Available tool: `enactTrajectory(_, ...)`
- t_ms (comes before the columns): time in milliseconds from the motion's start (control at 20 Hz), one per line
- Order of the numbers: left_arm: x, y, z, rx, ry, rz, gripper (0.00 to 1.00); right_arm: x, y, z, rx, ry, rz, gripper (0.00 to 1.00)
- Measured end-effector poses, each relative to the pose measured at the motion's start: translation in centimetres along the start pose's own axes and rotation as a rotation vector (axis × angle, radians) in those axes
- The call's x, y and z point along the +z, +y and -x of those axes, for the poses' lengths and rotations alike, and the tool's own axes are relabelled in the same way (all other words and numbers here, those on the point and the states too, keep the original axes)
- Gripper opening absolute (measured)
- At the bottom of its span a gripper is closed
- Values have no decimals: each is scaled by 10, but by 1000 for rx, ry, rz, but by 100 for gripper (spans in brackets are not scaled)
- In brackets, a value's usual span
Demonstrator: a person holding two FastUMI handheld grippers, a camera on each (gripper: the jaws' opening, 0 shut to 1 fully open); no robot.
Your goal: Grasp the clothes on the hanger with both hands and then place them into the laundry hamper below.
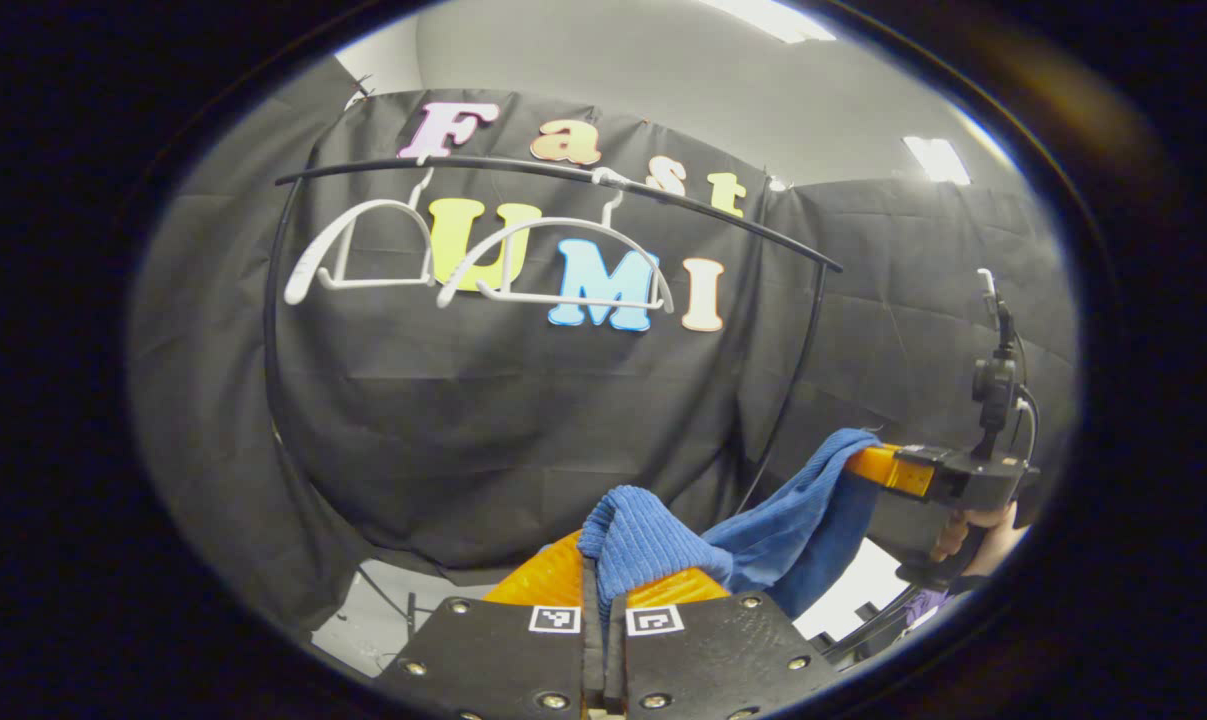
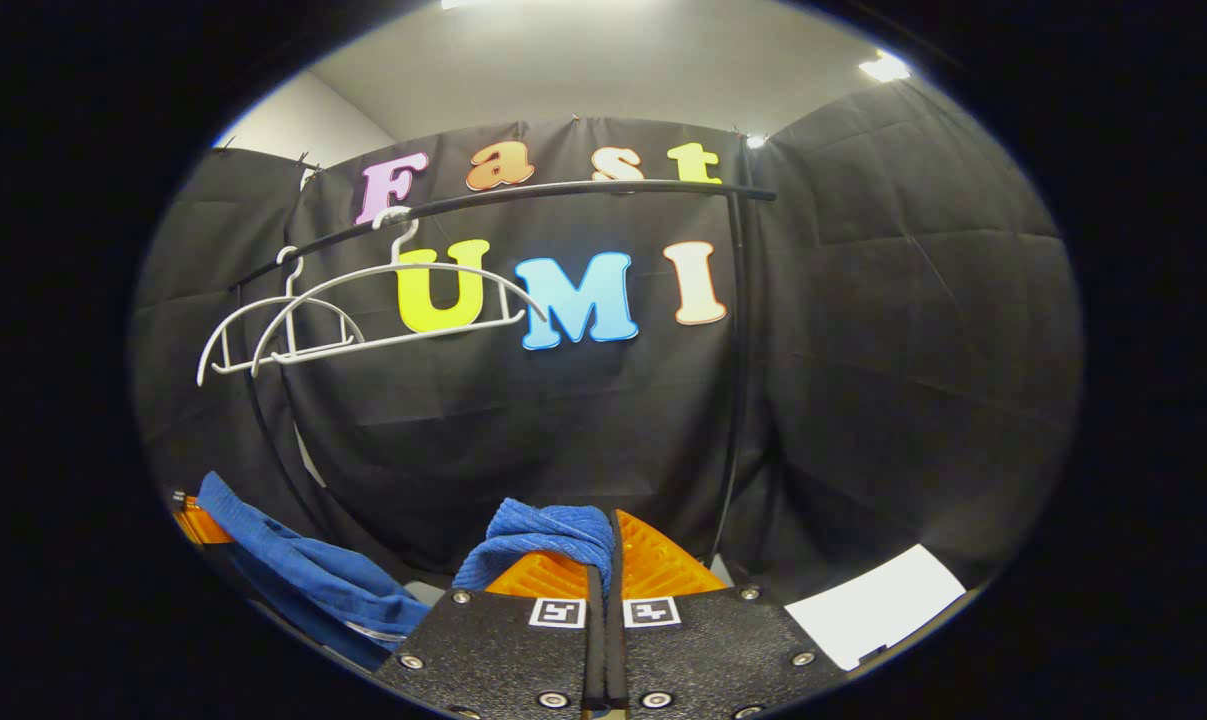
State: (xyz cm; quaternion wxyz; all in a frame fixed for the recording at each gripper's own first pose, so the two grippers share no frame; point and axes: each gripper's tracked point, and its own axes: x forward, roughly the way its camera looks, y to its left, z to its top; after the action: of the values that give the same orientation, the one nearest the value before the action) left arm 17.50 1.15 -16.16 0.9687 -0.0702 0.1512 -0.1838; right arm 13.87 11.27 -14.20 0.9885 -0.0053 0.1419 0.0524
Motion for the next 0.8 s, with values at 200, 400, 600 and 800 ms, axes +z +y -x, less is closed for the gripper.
enactTrajectory(200, -22, -13, -15, -8, 26, -29, 2, -35, 23, -5, 63, 71, -25, 0)
enactTrajectory(400, -60, -18, -36, -12, 71, -13, 2, -81, 23, -13, 79, 168, -62, 0)
enactTrajectory(600, -121, -11, -66, 2, 155, 44, 2, -137, 15, -31, 54, 286, -106, 0)
enactTrajectory(800, -195, 7, -92, 30, 257, 79, 2, -203, 12, -47, 32, 402, -102, 0)
